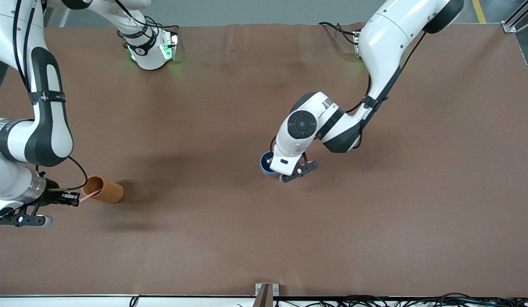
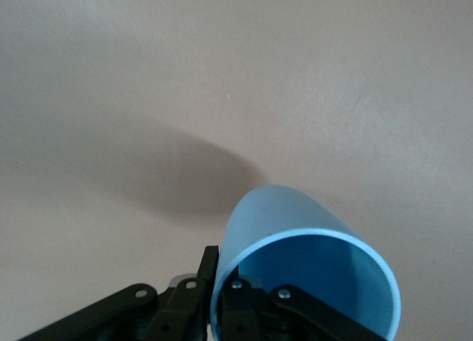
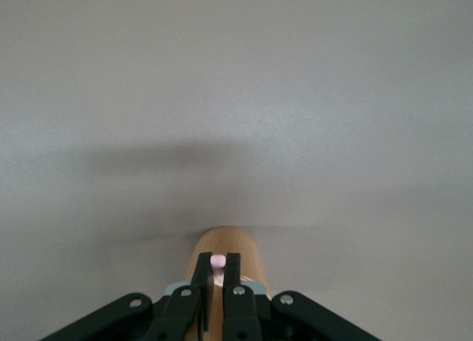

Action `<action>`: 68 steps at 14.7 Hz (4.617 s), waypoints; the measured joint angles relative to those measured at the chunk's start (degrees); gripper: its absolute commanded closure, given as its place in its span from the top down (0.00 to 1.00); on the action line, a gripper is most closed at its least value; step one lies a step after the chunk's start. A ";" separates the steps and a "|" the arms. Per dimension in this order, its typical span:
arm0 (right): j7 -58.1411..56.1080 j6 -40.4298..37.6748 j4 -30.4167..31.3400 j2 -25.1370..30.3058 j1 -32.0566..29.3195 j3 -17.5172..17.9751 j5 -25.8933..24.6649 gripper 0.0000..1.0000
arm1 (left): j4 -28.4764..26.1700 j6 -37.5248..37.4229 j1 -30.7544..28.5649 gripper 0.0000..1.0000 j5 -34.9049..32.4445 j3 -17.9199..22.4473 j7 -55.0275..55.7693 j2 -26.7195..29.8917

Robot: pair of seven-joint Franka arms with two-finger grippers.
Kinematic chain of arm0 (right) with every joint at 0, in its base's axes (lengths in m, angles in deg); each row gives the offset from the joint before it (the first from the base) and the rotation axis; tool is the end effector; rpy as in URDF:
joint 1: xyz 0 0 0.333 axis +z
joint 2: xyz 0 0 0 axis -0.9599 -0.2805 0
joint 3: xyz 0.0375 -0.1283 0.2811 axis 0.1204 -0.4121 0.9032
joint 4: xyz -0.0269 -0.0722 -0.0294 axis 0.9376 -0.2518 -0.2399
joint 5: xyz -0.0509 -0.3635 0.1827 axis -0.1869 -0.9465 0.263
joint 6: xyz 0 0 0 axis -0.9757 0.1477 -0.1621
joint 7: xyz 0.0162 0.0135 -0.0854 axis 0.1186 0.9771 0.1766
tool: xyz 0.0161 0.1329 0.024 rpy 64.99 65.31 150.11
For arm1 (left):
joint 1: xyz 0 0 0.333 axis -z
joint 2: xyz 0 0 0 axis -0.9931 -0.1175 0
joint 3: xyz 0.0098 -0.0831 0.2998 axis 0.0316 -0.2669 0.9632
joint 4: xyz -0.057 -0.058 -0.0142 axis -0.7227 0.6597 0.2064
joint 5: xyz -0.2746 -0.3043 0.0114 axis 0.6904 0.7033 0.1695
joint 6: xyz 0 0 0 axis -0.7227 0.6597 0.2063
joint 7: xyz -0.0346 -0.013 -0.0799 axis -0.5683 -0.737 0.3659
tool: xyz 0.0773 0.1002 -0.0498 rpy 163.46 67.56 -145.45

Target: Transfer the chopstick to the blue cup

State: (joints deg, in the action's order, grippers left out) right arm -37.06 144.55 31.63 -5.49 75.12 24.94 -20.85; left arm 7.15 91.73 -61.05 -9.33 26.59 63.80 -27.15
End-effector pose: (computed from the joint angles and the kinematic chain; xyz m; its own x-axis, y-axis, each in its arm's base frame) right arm 0.7212 -0.0760 0.3338 0.9969 -0.0458 0.0645 -0.0482 -0.9982 0.0355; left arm 0.5531 -0.4862 0.2346 0.9025 0.4142 -0.1183 0.4241 -0.9025 0.0757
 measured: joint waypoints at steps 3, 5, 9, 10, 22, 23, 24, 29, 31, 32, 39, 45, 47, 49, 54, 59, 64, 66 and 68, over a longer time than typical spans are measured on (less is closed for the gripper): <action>-0.03 -2.51 -1.81 2.61 -0.03 -0.26 -0.32 0.05 | 0.10 1.47 0.75 0.01 -2.38 0.02 0.95 -1.57; -0.06 -6.11 -2.60 6.76 -0.03 -0.30 -0.44 0.05 | 0.14 1.84 0.74 0.02 -4.29 0.05 2.23 -2.54; -0.09 -13.80 -2.71 15.07 0.31 0.86 -0.44 0.04 | 0.18 2.06 0.69 1.00 -5.38 0.11 2.61 -3.23; -0.07 -15.55 -2.65 16.52 0.37 1.84 -0.43 0.04 | 0.29 2.09 0.64 1.00 -5.44 0.11 2.61 -3.23; 20.63 -4.48 -2.30 19.09 2.27 31.30 0.09 0.02 | 2.73 -22.89 -11.95 1.00 5.34 8.40 -35.06 20.11; 22.62 -2.91 -2.08 18.89 2.72 33.74 0.02 0.02 | 2.69 -24.95 -12.04 1.00 7.12 12.12 -41.81 21.92; 23.71 -0.63 -1.76 18.35 3.27 35.77 -0.15 0.03 | 2.64 -26.91 -12.28 1.00 8.75 15.48 -48.17 23.45; 24.70 8.91 0.09 12.73 7.35 38.00 -4.19 0.03 | 2.58 -34.99 -18.27 1.00 11.28 20.20 -67.95 30.74; 24.71 10.68 0.20 10.35 9.17 38.08 -7.28 0.03 | 2.55 -38.04 -18.14 1.00 11.28 20.17 -68.77 34.88; 24.71 11.77 0.26 9.29 10.19 38.12 -8.38 0.03 | 2.44 -38.90 -17.75 1.00 11.28 20.16 -68.77 36.65; 24.70 19.63 3.27 4.07 14.01 38.17 -13.42 0.05 | 1.94 -39.05 -17.01 1.00 10.35 20.13 -68.76 37.17; 24.64 27.39 8.51 3.02 14.28 38.06 -16.99 0.29 | -0.57 -35.76 -17.18 1.00 10.34 20.24 -68.33 38.65; 24.64 28.89 9.84 2.87 14.17 37.92 -17.10 0.40 | -0.76 -35.77 -17.20 1.00 10.34 20.24 -68.34 38.75; 24.64 29.06 9.88 2.90 14.01 37.88 -17.12 0.46 | -0.76 -35.79 -17.22 1.00 10.34 20.24 -68.34 38.76; 24.63 29.48 8.77 4.11 12.03 37.84 -17.14 0.70 | -0.89 -35.88 -17.22 1.00 10.33 20.25 -68.33 38.75; 24.56 19.56 6.78 10.78 6.13 37.65 -17.14 0.96 | -0.97 -35.88 -17.19 1.00 10.33 20.24 -68.34 38.75; 24.39 -0.59 4.95 20.34 3.46 29.00 -12.04 1.00 | -1.04 -35.88 -17.31 1.00 10.33 20.31 -68.37 38.73; 22.55 -7.50 4.95 23.20 3.33 23.43 -10.73 1.00 | -1.04 -35.88 -17.32 1.00 10.33 20.32 -68.37 38.73; 18.51 -13.95 4.97 25.15 3.24 17.89 -9.68 1.00 | -1.04 -35.88 -17.30 1.00 10.33 20.30 -68.43 38.73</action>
State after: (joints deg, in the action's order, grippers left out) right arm -18.54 130.60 36.60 19.65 78.36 42.83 -30.53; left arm 6.11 55.86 -78.36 1.00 46.88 -4.63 11.58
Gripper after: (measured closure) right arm 0.000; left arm 0.000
